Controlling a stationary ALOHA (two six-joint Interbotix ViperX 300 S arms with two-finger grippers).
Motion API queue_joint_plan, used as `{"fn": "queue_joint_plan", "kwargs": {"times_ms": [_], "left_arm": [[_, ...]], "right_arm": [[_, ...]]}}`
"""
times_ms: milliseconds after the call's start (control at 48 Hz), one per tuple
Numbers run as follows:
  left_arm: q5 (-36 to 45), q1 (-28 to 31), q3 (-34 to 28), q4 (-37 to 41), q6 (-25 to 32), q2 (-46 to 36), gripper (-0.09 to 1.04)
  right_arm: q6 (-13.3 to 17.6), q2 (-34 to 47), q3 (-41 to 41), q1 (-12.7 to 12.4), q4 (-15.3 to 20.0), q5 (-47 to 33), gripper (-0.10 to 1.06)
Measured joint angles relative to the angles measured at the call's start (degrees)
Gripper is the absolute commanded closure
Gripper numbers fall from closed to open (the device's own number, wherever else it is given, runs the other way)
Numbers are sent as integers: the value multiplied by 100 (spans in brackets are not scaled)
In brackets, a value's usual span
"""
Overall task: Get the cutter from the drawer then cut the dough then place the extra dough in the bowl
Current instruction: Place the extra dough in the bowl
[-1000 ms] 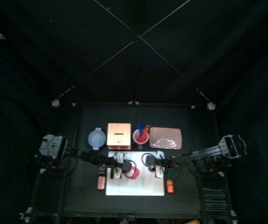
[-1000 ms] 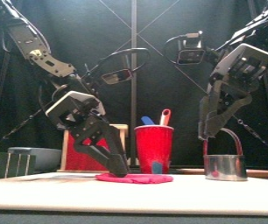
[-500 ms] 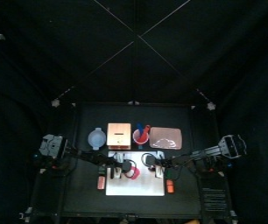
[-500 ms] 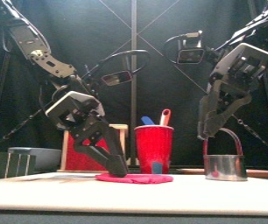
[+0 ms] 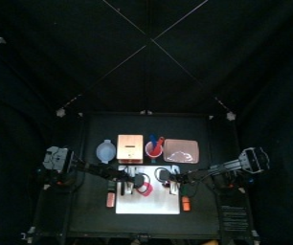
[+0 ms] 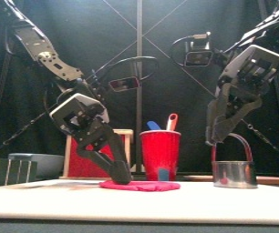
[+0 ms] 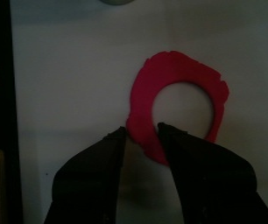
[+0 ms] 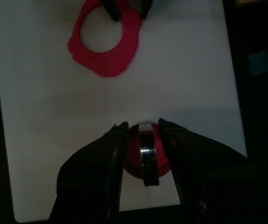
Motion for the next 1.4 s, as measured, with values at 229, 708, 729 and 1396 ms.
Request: {"fn": "queue_joint_plan", "kwargs": {"times_ms": [229, 708, 729, 1396], "left_arm": [[18, 9, 18, 0, 9, -9, 33], [97, 9, -18, 9, 26, -26, 37], [97, 9, -35, 9, 26, -44, 37], [-308, 272, 413, 193, 26, -2065, 37]], "right_arm": [[0, 9, 0, 0, 0, 0, 24], [0, 0, 9, 0, 9, 9, 24], [0, 0, 0, 0, 9, 9, 24], [-9, 9, 9, -62, 0, 35, 24]]}}
